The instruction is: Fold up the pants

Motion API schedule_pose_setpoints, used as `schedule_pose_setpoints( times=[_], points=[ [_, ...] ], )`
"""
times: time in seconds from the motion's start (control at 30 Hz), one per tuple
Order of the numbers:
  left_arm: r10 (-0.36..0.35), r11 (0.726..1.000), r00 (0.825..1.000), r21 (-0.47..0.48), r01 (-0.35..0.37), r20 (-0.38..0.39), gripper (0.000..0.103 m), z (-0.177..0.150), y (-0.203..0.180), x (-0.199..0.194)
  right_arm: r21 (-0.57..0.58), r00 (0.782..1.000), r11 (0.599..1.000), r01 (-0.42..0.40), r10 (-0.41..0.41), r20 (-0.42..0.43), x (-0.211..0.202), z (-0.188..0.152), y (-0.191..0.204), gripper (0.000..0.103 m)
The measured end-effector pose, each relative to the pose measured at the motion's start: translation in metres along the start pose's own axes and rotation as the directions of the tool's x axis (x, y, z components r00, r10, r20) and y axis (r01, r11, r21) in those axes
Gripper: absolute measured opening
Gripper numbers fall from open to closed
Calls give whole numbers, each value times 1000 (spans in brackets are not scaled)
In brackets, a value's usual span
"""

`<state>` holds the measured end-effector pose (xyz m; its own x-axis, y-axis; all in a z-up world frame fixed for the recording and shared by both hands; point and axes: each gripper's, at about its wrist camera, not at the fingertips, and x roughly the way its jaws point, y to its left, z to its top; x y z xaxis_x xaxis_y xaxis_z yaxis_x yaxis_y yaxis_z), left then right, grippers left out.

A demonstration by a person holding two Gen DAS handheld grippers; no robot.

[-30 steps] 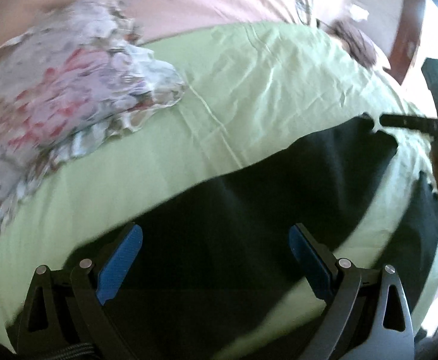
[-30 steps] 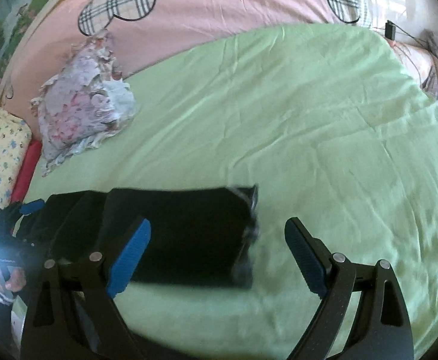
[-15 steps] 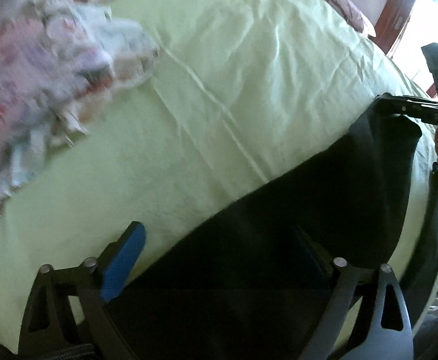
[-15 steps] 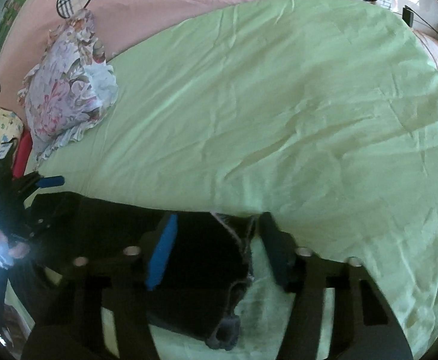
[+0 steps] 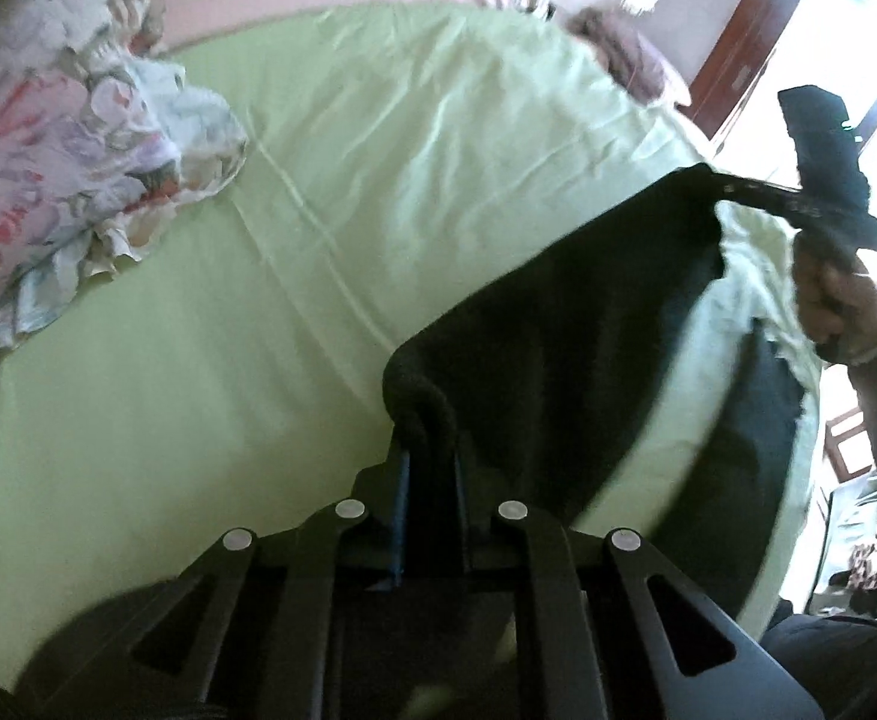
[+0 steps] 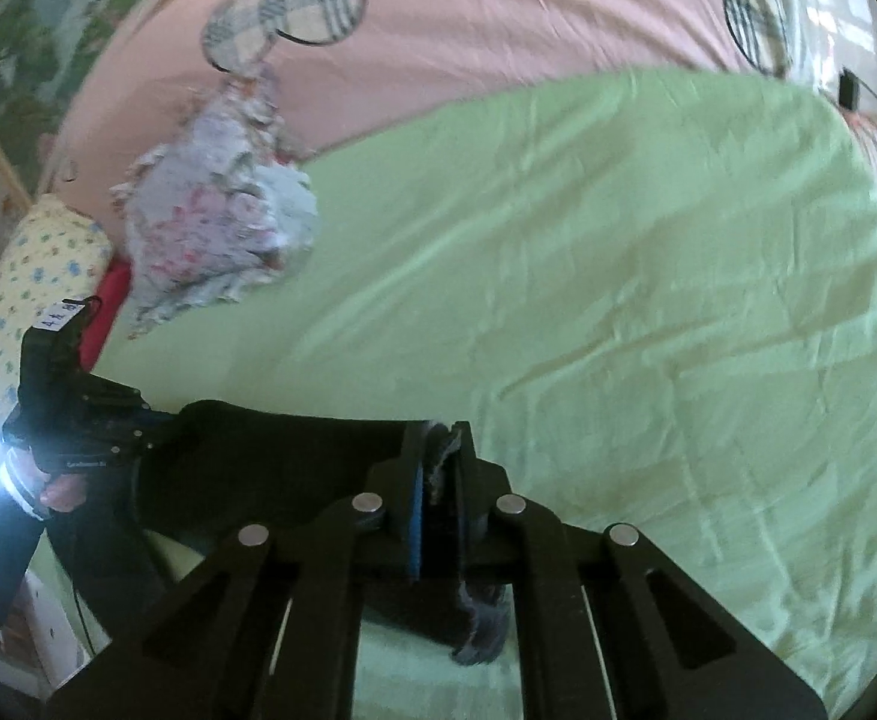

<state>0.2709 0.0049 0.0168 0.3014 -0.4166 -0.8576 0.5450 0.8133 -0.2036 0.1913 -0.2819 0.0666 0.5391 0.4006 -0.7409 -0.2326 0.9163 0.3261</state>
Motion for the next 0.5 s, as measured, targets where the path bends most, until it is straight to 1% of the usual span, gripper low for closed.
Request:
schedule_pose_setpoints(
  times=[0.13, 0.33, 0.43, 0.5],
  points=[
    [-18, 1000, 999, 6, 18, 36, 10, -21, -22, -23, -55, 999, 998, -31, 33, 37, -23, -7, 0, 8],
    [-26, 999, 998, 24, 24, 60, 10, -58, -66, -42, -116, 983, 983, -145, 156, 94, -58, -28, -5, 8],
    [-15, 999, 998, 30, 13, 64, 10, -70, -80, -44, -175, 977, 969, -176, 194, 91, -75, -42, -1, 8],
    [-16, 999, 997, 29, 14, 70, 9, -78, -86, -47, -205, 978, 962, -178, 196, 70, -83, -53, 1, 8]
  ],
)
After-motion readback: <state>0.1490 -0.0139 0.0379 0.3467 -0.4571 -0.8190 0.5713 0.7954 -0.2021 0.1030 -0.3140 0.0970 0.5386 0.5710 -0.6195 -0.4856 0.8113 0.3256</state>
